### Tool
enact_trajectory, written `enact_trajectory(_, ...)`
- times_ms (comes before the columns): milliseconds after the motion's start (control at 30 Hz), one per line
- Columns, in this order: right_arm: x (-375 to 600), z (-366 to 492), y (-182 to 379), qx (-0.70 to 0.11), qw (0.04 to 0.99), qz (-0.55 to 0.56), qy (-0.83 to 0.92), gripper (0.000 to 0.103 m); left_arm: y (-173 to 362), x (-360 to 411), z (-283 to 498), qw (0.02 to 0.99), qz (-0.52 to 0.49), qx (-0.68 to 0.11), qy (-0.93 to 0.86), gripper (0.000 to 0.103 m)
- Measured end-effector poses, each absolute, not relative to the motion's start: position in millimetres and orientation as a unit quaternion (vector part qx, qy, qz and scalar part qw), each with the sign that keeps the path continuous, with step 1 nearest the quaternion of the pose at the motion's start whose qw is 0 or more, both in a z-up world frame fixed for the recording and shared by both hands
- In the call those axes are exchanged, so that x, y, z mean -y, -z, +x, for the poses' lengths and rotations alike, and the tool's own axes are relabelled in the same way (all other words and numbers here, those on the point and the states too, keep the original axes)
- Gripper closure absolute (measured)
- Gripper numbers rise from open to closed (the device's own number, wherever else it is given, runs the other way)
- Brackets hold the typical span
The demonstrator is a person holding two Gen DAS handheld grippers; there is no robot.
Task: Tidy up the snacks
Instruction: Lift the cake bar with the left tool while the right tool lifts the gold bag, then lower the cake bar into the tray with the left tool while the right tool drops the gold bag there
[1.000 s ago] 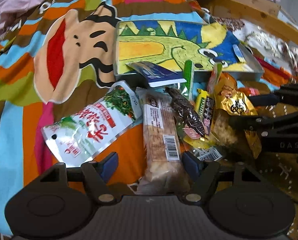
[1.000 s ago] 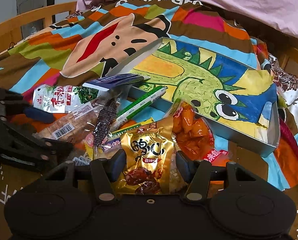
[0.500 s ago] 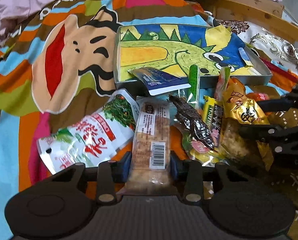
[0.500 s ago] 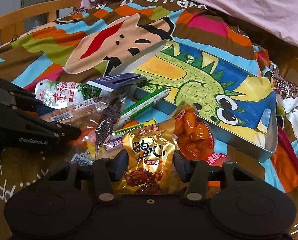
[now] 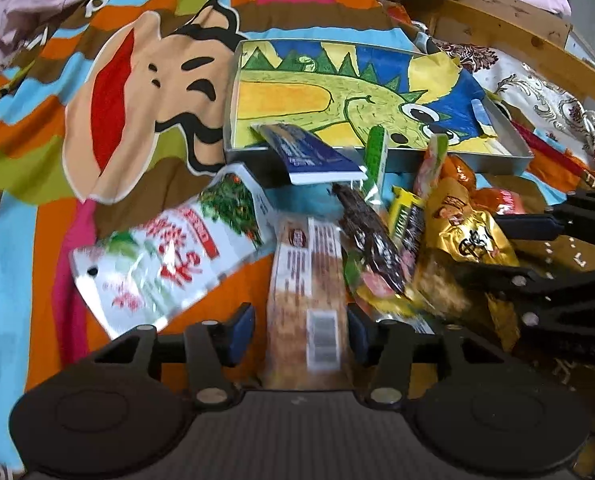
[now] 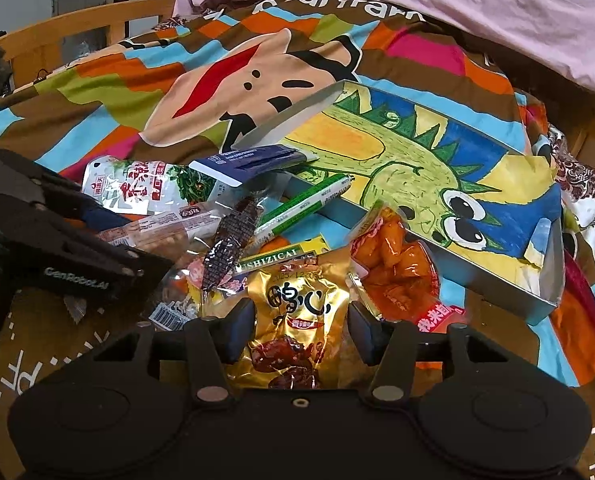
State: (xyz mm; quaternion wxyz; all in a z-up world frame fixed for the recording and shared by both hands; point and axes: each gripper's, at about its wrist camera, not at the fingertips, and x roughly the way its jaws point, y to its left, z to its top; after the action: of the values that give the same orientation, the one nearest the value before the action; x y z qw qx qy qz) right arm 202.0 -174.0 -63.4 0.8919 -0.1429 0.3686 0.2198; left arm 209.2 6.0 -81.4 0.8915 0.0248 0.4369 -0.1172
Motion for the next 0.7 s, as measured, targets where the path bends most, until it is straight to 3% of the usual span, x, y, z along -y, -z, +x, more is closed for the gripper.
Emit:
enact_trajectory(100,174,204,64,-0.371,0.891,-0.137,-0.221,0.049,86,-7,213,0.89,0.021,-0.439,0.121,0.05)
enact_trajectory(167,176,205,64,-0.377,0.891,-0.127,-0.22,0.05,86,-7,211,0.891,0.021,-0.437,0.125,0.063)
enact_trajectory(333,168,194,62,-0.35,0.894,-0.174,-0.22,0.053,81,-5,206,0.89,0.021,-0.438,0.121,0.064)
enact_trajectory(700,143,149,64,-0.227,0.875,-0.363,-0.225,0.054,56,-39,176,0.888,-0.098,-0.44,0.09,0.064)
